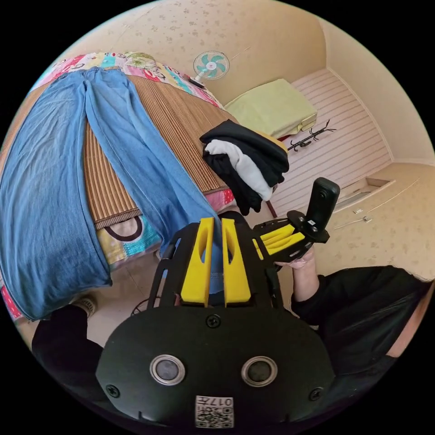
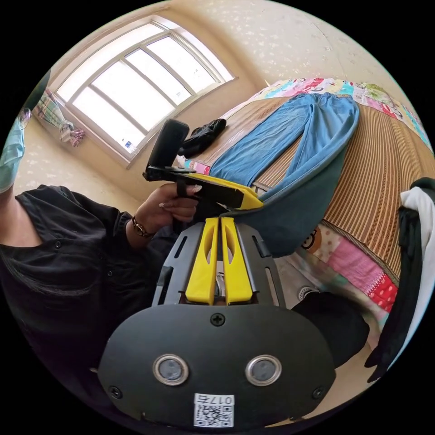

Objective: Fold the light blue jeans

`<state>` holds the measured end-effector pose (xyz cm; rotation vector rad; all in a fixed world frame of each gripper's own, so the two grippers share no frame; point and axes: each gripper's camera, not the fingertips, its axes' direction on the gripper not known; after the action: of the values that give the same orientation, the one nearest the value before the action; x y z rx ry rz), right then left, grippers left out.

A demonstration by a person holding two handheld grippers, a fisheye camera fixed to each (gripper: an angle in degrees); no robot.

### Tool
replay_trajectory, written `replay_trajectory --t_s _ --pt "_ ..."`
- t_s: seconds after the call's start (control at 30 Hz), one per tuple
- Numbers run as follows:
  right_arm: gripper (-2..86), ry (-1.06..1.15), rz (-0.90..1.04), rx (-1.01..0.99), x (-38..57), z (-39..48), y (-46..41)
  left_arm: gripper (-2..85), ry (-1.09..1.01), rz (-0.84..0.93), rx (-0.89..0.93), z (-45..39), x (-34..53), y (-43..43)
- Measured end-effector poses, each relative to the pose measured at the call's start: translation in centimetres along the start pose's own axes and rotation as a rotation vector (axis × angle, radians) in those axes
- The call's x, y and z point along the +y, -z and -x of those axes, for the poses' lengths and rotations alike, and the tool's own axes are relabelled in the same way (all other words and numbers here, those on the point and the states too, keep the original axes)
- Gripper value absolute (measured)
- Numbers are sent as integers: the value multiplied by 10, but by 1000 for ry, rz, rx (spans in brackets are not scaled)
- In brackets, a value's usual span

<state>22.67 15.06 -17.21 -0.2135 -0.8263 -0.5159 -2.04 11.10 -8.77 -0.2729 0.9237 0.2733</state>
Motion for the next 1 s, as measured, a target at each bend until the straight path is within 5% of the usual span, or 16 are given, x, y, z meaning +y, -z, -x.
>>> replay_trajectory --t_s 0.17,0.33,0.6,0.8,1.0 --pt "13 54 73 -20 -7 -3 -8 108 86 -84 47 31 12 34" --pt "16 72 87 -32 -14 -3 -24 159 101 18 66 46 11 39" --pt "42 139 218 -247 -22 -52 -26 -4 -14 5 75 49 27 40" --pt "83 -278 -50 -77 -126 -232 58 -9 -64 -36 143 52 30 57" --pt "113 -569 -175 133 -248 -395 51 -9 -84 -34 151 50 30 59"
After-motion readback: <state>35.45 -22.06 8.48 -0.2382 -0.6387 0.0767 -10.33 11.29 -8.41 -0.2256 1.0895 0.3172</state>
